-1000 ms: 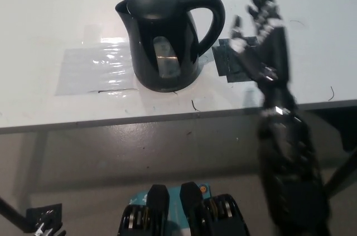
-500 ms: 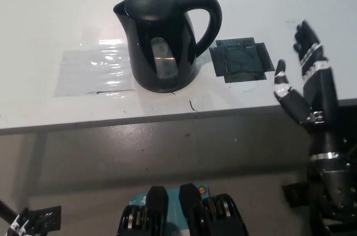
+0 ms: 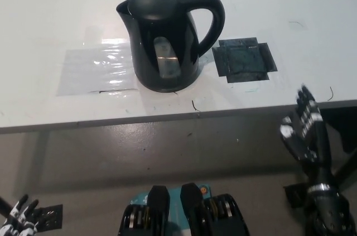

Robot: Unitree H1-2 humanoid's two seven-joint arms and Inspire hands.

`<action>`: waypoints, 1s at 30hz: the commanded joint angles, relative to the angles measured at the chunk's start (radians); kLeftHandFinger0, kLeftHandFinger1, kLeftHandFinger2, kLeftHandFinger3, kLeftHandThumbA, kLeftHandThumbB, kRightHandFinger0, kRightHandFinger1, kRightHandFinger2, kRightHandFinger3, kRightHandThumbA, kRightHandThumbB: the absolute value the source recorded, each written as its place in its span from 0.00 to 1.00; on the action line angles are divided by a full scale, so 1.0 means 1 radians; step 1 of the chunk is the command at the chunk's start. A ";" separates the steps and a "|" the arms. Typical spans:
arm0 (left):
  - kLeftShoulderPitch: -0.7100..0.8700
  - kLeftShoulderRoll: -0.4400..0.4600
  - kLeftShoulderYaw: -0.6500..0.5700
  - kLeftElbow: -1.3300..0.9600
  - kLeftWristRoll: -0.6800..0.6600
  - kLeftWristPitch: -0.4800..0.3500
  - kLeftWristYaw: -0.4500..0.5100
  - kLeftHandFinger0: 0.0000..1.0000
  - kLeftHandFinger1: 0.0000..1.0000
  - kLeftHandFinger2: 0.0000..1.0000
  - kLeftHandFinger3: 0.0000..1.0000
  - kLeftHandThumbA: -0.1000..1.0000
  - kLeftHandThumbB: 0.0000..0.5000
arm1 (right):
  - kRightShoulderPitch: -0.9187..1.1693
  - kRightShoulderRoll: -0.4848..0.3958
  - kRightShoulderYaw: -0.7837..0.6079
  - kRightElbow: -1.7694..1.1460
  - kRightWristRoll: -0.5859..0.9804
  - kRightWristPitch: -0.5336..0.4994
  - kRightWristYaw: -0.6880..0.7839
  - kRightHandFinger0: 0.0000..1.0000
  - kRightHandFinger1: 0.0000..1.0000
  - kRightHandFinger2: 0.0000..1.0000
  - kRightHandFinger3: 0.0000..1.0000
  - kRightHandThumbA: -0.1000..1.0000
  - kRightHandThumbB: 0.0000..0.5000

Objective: The robot uses its right hand to push down on the lid of a kettle kept in the middle of the desk to close it

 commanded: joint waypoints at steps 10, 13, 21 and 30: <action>0.011 -0.002 0.023 -0.010 -0.008 -0.032 0.005 1.00 1.00 1.00 1.00 0.33 0.48 | -0.036 -0.015 -0.035 -0.005 0.057 -0.113 0.011 1.00 1.00 1.00 1.00 0.16 0.00; 0.008 0.003 0.026 -0.021 -0.007 -0.023 0.009 1.00 1.00 1.00 1.00 0.33 0.46 | -0.007 -0.010 -0.030 -0.066 0.066 -0.108 0.023 1.00 1.00 1.00 1.00 0.15 0.00; -0.002 0.004 0.029 -0.013 -0.006 -0.032 0.002 1.00 1.00 1.00 1.00 0.33 0.51 | 0.015 -0.016 -0.031 -0.037 0.079 -0.138 0.035 1.00 1.00 1.00 1.00 0.16 0.00; -0.004 -0.001 0.019 -0.006 0.003 -0.034 0.001 1.00 1.00 1.00 1.00 0.35 0.50 | 0.003 -0.022 -0.048 0.035 0.058 -0.143 -0.001 1.00 1.00 1.00 1.00 0.11 0.00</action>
